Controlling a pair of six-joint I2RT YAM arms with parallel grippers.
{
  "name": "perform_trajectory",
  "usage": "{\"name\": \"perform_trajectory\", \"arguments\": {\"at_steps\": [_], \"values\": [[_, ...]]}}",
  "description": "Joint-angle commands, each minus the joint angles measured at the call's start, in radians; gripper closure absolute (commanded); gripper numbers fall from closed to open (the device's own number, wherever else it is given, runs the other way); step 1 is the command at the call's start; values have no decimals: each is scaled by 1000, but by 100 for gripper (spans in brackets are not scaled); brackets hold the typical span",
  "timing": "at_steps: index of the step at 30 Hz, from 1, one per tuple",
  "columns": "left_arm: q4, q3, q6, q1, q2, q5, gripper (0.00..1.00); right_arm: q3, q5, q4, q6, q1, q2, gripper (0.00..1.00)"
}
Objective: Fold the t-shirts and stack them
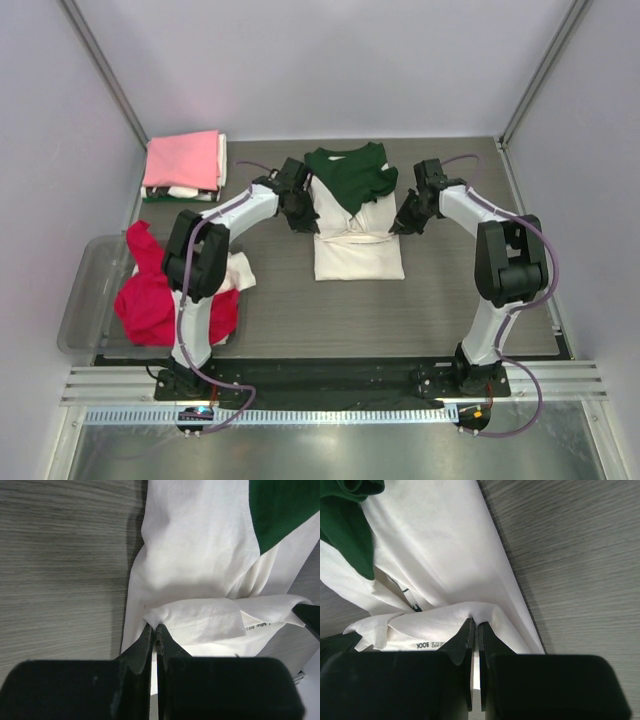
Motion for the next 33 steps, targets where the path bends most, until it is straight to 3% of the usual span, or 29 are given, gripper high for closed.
{"name": "perform_trajectory", "arguments": {"at_steps": [1,5,6,11,14,17,20,24,33], "values": [[6,56,23,21,21,36,98,56,10,31,-12,-10,29,94],[-40,139,32,42,64,74,86,124,0,25,-3,-23,70,66],[-78,201,37,48,85,83,76,185,-2,15,-3,-37,81,60],[-244,526,58,101,150,119,60,482,13,-142,-21,-57,133,53],[-350,618,83,121,154,108,58,511,12,-190,-26,-56,79,52],[-330,520,86,124,57,100,58,399,13,-179,-31,-45,-36,51],[-266,325,83,119,-66,108,58,225,9,-125,-32,-8,-127,51],[-201,83,90,96,-224,74,58,69,39,-79,-35,111,-236,54],[-137,-356,90,87,-569,25,58,20,122,-49,-67,268,-140,77]]}}
